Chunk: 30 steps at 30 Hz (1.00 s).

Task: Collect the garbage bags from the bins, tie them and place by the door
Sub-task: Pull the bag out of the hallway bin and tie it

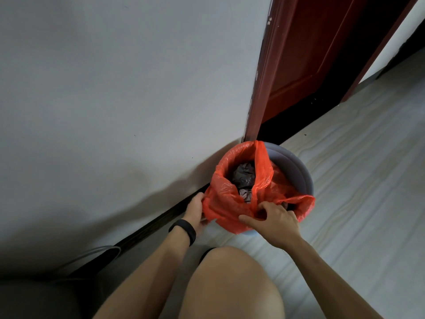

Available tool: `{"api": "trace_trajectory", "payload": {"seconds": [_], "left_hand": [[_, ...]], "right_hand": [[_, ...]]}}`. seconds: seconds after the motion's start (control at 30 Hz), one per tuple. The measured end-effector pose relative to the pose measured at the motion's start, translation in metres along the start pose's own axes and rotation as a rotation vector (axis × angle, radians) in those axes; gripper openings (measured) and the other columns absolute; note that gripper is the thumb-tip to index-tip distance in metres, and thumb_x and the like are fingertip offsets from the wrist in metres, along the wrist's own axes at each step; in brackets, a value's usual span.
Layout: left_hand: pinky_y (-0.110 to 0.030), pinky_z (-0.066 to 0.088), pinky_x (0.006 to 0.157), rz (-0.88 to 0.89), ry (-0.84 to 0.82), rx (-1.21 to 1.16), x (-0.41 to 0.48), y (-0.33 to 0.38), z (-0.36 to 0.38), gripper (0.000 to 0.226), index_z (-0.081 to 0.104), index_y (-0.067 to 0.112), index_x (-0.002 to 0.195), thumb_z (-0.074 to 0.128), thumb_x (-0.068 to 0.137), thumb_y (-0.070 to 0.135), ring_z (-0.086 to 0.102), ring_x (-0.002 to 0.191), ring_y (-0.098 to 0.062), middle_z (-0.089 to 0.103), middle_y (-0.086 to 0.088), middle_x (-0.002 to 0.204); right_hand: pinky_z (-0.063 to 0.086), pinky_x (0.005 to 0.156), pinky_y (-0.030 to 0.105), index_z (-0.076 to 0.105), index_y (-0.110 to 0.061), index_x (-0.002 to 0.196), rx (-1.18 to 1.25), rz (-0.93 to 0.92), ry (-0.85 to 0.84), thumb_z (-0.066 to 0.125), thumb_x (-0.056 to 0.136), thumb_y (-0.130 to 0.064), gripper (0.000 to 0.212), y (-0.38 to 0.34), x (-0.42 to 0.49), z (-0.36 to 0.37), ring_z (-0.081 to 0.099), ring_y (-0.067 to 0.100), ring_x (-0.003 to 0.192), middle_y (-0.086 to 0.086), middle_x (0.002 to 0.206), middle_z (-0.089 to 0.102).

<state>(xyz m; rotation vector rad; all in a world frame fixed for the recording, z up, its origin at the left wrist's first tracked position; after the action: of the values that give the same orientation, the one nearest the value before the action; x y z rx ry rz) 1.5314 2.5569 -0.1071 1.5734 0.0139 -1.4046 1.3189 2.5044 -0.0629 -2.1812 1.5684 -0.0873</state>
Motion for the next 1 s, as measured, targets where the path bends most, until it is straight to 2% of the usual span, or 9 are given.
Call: {"api": "trace_trajectory", "payload": {"seconds": [0.1, 0.17, 0.3, 0.37, 0.47, 0.7, 0.8, 0.9, 1.0], "left_hand": [[-0.034, 0.058, 0.070, 0.105, -0.238, -0.167, -0.022, 0.015, 0.003, 0.037, 0.075, 0.008, 0.091, 0.058, 0.088, 0.040, 0.073, 0.081, -0.026, 0.075, -0.015, 0.088], [-0.036, 0.058, 0.080, 0.226, -0.267, -0.005, -0.037, 0.019, 0.008, 0.035, 0.076, 0.011, 0.102, 0.074, 0.083, 0.039, 0.072, 0.095, -0.030, 0.075, -0.016, 0.100], [-0.036, 0.056, 0.076, 0.524, -0.043, 0.534, -0.047, 0.032, 0.026, 0.026, 0.067, 0.021, 0.096, 0.068, 0.073, 0.009, 0.070, 0.090, -0.023, 0.074, -0.001, 0.091], [-0.037, 0.052, 0.082, 0.627, 0.078, 0.758, -0.054, 0.044, 0.042, 0.029, 0.060, 0.023, 0.102, 0.054, 0.076, 0.010, 0.064, 0.094, -0.023, 0.069, 0.001, 0.099], [-0.032, 0.048, 0.082, 0.593, 0.163, 0.757, -0.052, 0.065, 0.047, 0.035, 0.059, 0.019, 0.110, 0.055, 0.077, 0.007, 0.061, 0.098, -0.027, 0.067, -0.003, 0.105], [-0.020, 0.044, 0.051, 0.619, -0.137, 0.906, -0.087, 0.151, 0.059, 0.018, 0.060, 0.018, 0.069, 0.072, 0.073, 0.005, 0.062, 0.056, -0.016, 0.063, 0.007, 0.057], [-0.035, 0.047, 0.060, 0.721, -0.051, 0.969, -0.109, 0.184, 0.067, 0.013, 0.057, 0.011, 0.070, 0.069, 0.074, 0.008, 0.061, 0.064, -0.025, 0.060, -0.006, 0.068], [-0.031, 0.045, 0.055, 0.915, 0.125, 1.143, -0.135, 0.218, 0.076, 0.029, 0.051, 0.012, 0.060, 0.052, 0.088, 0.018, 0.061, 0.059, -0.029, 0.059, -0.006, 0.060], [-0.026, 0.048, 0.050, 0.942, 0.262, 1.383, -0.161, 0.246, 0.085, 0.044, 0.060, 0.009, 0.061, 0.039, 0.093, 0.031, 0.064, 0.049, -0.020, 0.066, -0.004, 0.053]], "right_hand": [[0.036, 0.085, 0.035, 0.058, -0.039, 0.094, 0.016, 0.027, -0.016, 0.039, 0.054, -0.097, 0.073, -0.003, 0.001, 0.000, 0.056, 0.019, 0.097, -0.015, 0.088, 0.052], [0.035, 0.083, 0.034, 0.054, -0.040, 0.091, 0.028, 0.045, -0.021, 0.040, 0.054, -0.097, 0.069, -0.004, 0.001, -0.001, 0.053, 0.017, 0.090, -0.014, 0.087, 0.052], [0.036, 0.085, 0.035, 0.054, -0.037, 0.092, 0.071, 0.067, -0.066, 0.052, 0.061, -0.089, 0.061, -0.011, -0.002, -0.005, 0.053, 0.016, 0.091, -0.014, 0.090, 0.055], [0.044, 0.084, 0.039, 0.056, -0.028, 0.087, 0.297, 0.095, -0.053, 0.069, 0.068, -0.073, 0.050, -0.016, -0.003, -0.016, 0.058, 0.019, 0.092, -0.012, 0.085, 0.058], [0.051, 0.074, 0.037, 0.059, -0.020, 0.072, 0.717, 0.133, 0.049, 0.078, 0.075, -0.051, 0.037, -0.021, 0.002, -0.040, 0.063, 0.014, 0.074, -0.012, 0.066, 0.064], [0.040, 0.061, 0.030, 0.057, -0.016, 0.074, 0.966, 0.072, 0.352, 0.067, 0.090, -0.034, 0.026, -0.045, 0.043, -0.154, 0.047, 0.012, 0.062, -0.006, 0.063, 0.050], [0.040, 0.051, 0.022, 0.053, -0.018, 0.072, 1.125, 0.041, 0.374, 0.065, 0.092, -0.029, 0.026, -0.055, 0.050, -0.201, 0.047, 0.008, 0.053, -0.011, 0.055, 0.051], [0.044, 0.048, 0.017, 0.056, -0.022, 0.074, 1.277, 0.029, 0.449, 0.064, 0.094, -0.024, 0.021, -0.060, 0.051, -0.240, 0.057, 0.001, 0.051, -0.012, 0.058, 0.064], [0.042, 0.046, 0.017, 0.059, -0.018, 0.078, 1.051, -0.031, 0.397, 0.060, 0.095, -0.017, 0.017, -0.065, 0.046, -0.255, 0.055, 0.007, 0.048, -0.004, 0.059, 0.059]]}}
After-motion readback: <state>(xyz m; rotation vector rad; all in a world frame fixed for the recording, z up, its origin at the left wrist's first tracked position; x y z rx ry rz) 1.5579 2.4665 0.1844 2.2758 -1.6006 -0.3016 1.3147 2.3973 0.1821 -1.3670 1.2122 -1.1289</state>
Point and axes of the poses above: each hand's wrist, its own x-axis towards the middle knuckle, its own z-axis out of the palm, y = z × x, the point moved 1 cm from there along x, towards the middle knuckle
